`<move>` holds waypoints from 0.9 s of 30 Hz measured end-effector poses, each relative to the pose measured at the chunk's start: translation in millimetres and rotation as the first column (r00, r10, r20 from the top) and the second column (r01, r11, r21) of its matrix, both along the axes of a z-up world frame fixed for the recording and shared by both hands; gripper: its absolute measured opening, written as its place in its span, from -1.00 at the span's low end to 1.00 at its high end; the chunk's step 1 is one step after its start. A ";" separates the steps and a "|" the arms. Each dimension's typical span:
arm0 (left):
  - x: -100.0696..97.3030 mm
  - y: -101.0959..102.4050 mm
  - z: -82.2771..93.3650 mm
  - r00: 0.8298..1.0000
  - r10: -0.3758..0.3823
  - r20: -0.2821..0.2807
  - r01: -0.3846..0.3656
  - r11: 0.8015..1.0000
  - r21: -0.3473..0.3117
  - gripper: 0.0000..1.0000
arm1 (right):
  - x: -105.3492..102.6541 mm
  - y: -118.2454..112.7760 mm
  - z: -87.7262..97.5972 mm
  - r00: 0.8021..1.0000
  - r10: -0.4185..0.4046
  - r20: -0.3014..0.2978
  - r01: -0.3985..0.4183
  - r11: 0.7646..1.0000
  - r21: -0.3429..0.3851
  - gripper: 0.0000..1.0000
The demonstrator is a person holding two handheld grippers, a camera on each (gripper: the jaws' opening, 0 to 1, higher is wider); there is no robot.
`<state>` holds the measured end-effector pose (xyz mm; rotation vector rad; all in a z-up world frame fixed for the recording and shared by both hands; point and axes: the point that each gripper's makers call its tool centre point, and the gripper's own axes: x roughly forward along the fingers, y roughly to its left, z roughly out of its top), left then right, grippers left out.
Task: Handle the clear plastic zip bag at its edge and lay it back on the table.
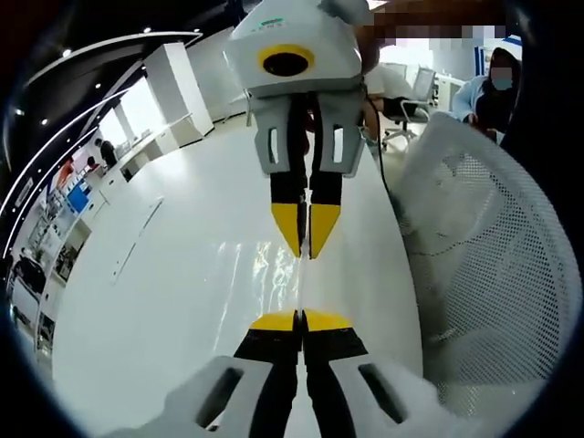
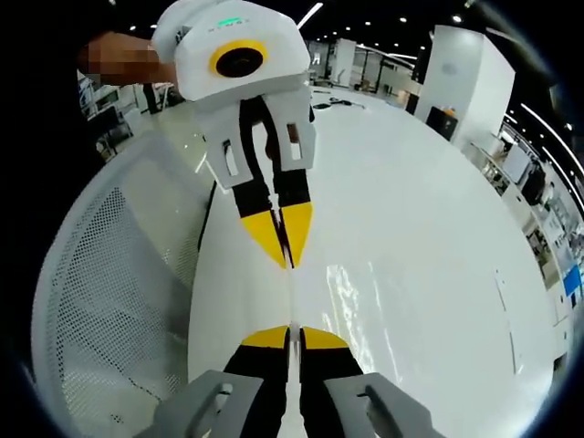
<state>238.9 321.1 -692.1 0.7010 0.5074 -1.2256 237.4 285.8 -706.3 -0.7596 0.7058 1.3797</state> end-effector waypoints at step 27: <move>-3.6 -15.9 -2.1 1.000 -0.009 -0.022 0.008 1.000 -0.010 -1.00 | -6.5 4.1 1.6 1.000 0.009 0.000 -0.009 1.000 -0.012 -1.00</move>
